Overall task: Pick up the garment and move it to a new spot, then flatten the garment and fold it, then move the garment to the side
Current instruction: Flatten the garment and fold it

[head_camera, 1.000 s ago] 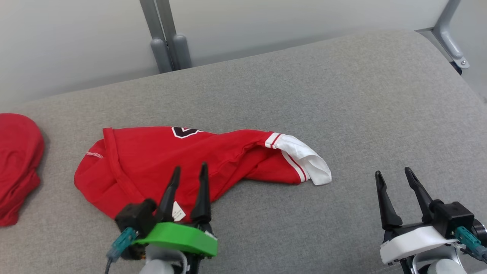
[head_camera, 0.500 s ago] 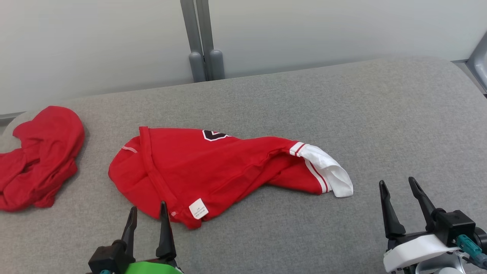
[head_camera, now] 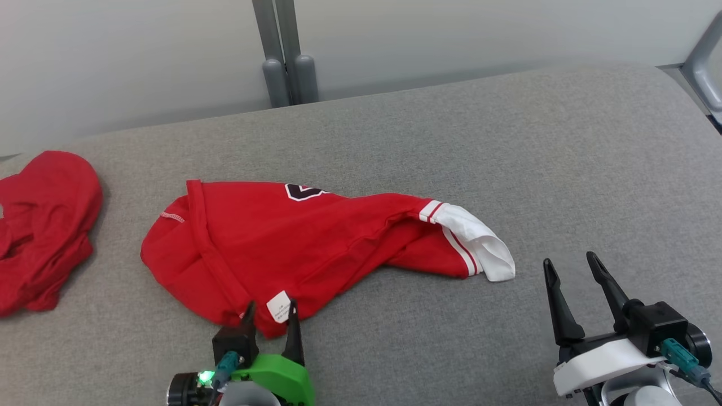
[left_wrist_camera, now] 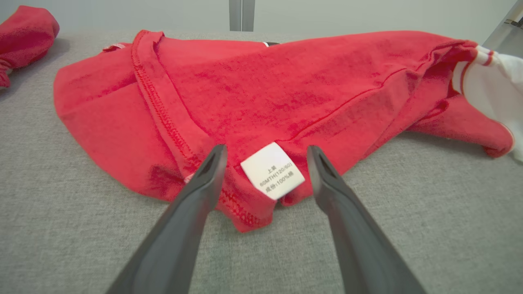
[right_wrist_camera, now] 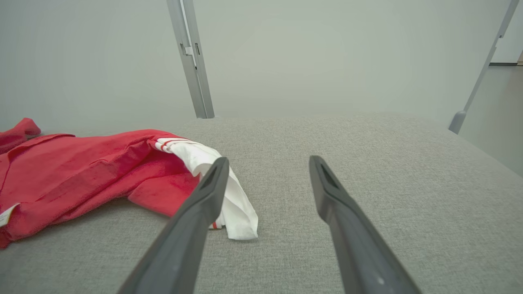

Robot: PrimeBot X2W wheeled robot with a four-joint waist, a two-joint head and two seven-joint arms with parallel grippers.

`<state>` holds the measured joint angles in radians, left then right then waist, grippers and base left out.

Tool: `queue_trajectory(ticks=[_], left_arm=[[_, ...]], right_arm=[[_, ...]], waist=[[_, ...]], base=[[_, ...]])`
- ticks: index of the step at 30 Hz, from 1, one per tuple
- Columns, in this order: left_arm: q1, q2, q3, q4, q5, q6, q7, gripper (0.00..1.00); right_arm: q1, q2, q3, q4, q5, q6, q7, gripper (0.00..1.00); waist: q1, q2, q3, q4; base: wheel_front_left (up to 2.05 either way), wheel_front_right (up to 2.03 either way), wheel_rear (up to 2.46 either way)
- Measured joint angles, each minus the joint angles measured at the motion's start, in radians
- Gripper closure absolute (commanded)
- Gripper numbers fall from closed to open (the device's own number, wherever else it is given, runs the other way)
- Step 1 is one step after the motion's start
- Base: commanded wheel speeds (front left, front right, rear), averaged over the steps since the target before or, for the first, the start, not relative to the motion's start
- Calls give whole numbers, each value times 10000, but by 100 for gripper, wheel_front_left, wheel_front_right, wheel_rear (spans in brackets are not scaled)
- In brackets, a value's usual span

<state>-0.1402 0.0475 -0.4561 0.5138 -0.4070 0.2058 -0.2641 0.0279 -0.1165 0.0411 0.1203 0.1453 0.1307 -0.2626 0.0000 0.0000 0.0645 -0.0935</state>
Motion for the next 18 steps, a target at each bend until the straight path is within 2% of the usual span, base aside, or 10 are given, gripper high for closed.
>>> queue_trajectory(ticks=[3,6,13,18], left_arm=[[-530,2,150,477,-270,430,0,0],[-708,2,364,832,-228,652,0,0],[-628,82,966,963,13,734,0,0],[-236,88,1039,784,366,669,0,0]], right_arm=[[-59,-2,-46,4,27,0,0,0],[-121,8,-127,4,48,0,0,0],[-121,77,-324,2,98,0,0,0],[-123,125,-320,6,98,0,0,0]], waist=[[0,0,165,-156],[0,0,315,-289],[0,0,470,-336],[0,0,452,-212]], base=[[0,0,0],[0,0,0],[0,0,0],[0,0,0]])
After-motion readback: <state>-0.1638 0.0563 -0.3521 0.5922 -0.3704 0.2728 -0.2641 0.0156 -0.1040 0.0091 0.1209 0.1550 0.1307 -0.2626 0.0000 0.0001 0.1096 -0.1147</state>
